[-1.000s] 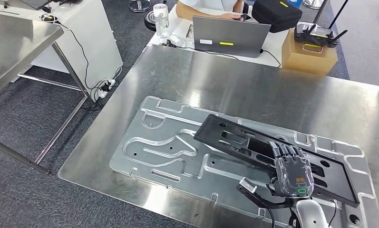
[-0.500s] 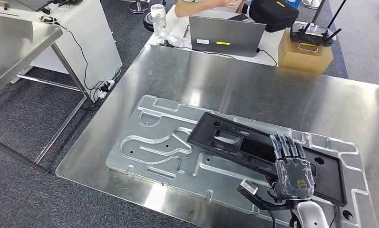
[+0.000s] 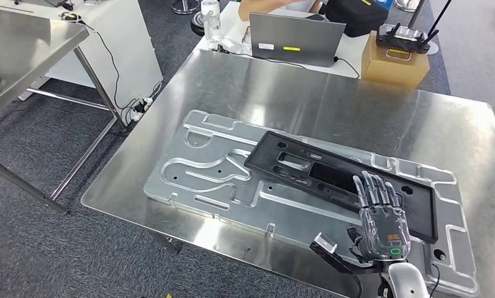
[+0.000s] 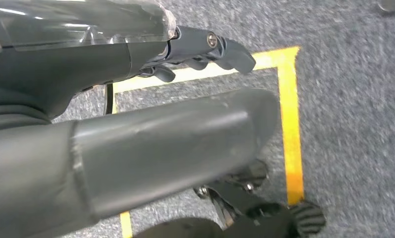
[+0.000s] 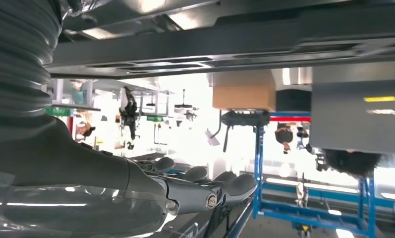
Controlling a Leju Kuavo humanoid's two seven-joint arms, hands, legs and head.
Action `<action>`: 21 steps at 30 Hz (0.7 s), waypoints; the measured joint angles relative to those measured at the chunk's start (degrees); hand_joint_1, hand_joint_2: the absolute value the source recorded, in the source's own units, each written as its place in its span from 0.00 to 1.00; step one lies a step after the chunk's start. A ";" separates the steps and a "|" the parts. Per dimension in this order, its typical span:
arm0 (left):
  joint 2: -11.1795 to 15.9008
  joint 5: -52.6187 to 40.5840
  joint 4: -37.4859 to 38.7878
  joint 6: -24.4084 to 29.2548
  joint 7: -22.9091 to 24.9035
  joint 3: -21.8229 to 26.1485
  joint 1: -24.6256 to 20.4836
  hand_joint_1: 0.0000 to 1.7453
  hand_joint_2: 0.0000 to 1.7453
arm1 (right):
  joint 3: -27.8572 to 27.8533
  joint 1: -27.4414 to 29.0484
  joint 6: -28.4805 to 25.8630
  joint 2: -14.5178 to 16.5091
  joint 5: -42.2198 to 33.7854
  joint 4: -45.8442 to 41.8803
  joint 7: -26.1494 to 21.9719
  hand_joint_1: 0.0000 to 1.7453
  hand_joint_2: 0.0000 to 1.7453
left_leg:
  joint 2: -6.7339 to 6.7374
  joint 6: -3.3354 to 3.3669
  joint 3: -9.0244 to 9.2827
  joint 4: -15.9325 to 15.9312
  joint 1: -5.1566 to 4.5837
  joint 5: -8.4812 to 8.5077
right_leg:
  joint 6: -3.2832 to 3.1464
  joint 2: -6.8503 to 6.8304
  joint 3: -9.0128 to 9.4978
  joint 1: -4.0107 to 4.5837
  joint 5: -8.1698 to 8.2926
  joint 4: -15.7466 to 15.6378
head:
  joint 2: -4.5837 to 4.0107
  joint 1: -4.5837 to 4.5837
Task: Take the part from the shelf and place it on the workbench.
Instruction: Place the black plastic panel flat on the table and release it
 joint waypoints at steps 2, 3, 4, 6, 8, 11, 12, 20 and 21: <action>-0.04 -0.01 0.02 -0.11 0.05 0.02 0.08 0.00 0.00 | -0.08 0.30 -0.03 0.08 -0.03 0.01 0.00 0.00 1.00 | 0.36 0.65 -0.60 -0.65 0.20 1.55 | 0.60 0.13 -0.41 -0.14 -1.14 0.62 | 0.00 0.04; -0.07 -0.01 0.03 -0.17 0.08 0.03 0.09 0.00 0.00 | -0.16 0.45 -0.04 0.09 -0.06 0.01 -0.01 0.00 1.00 | 0.55 0.95 -1.18 -1.00 0.37 2.45 | 0.83 0.19 -1.03 -0.18 -3.44 2.38 | 0.00 0.09; -0.09 -0.01 0.03 -0.21 0.11 0.06 0.07 0.00 0.00 | -0.25 0.61 -0.05 0.09 -0.11 0.02 -0.01 0.00 1.00 | 0.73 1.18 -1.88 -1.12 0.45 3.24 | 0.99 0.22 -1.83 -0.34 -6.67 5.27 | 0.00 0.13; -0.09 0.01 0.02 -0.22 0.13 0.14 0.09 0.00 0.00 | -0.37 0.93 -0.08 0.09 -0.20 0.01 -0.03 0.00 1.00 | 0.80 1.32 -3.67 -1.05 0.46 4.61 | 1.42 0.20 -3.04 -0.50 -11.83 12.25 | 0.00 0.17; -0.10 0.01 0.03 -0.26 0.13 0.27 0.11 0.00 0.00 | -0.50 1.24 -0.10 0.09 -0.27 0.01 -0.08 0.00 1.00 | 0.87 1.08 -5.62 -0.61 0.51 5.74 | 1.80 0.19 -1.90 -0.67 -11.52 15.13 | 0.00 0.16; -0.17 0.01 0.04 -0.55 0.13 0.37 0.11 0.00 0.00 | -0.68 1.26 -0.11 0.09 -0.38 0.01 -0.33 0.00 1.00 | 0.88 0.42 -8.37 0.82 0.61 6.84 | 1.99 0.17 6.03 -0.94 -8.47 6.68 | 0.00 0.16; -0.21 0.01 0.04 -0.63 0.13 0.37 0.09 0.00 0.00 | -0.72 1.19 -0.12 0.09 -0.40 -0.01 -0.44 0.00 1.00 | 0.85 0.13 -9.00 1.34 0.59 7.11 | 1.74 0.21 8.65 -0.86 -8.88 2.99 | 0.00 0.13; -0.27 0.15 0.04 -0.73 0.13 0.46 0.33 0.00 0.00 | -0.81 1.69 -1.60 0.77 -2.68 -0.36 -1.98 0.00 0.50 | 0.50 -2.45 -12.49 10.08 1.04 -0.42 | -1.79 -0.23 7.69 -0.64 -7.01 -1.37 | 0.00 0.03; -0.29 0.26 0.04 -0.72 0.13 0.48 0.34 0.00 0.00 | -0.81 2.09 -2.24 1.17 -4.51 -0.59 -2.77 0.00 0.25 | 0.49 -2.64 -13.14 13.69 1.08 -2.76 | -1.87 -0.26 6.85 -0.55 -6.38 -1.32 | 0.00 0.04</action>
